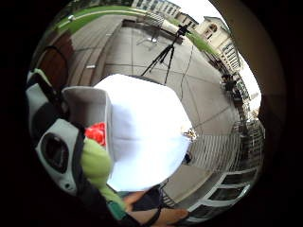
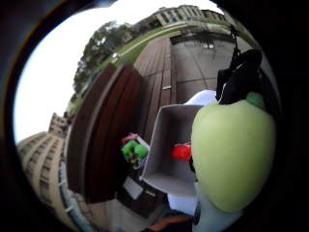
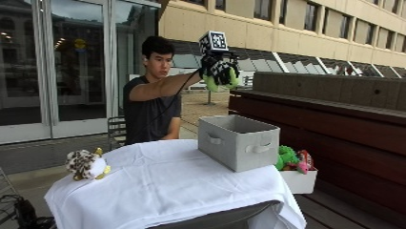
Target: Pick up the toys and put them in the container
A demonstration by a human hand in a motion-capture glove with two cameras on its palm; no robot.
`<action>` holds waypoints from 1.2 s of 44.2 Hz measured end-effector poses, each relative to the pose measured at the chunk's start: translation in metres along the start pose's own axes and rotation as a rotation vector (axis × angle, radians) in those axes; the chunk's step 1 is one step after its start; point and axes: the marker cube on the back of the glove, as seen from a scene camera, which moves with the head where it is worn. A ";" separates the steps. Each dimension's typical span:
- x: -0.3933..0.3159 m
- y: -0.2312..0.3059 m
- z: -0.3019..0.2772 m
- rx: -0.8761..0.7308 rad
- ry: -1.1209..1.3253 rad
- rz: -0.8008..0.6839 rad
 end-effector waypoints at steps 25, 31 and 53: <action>-0.068 0.027 0.075 -0.121 0.028 -0.139; -0.054 0.022 0.078 -0.109 -0.006 -0.151; 0.121 0.043 0.031 -0.130 0.118 -0.025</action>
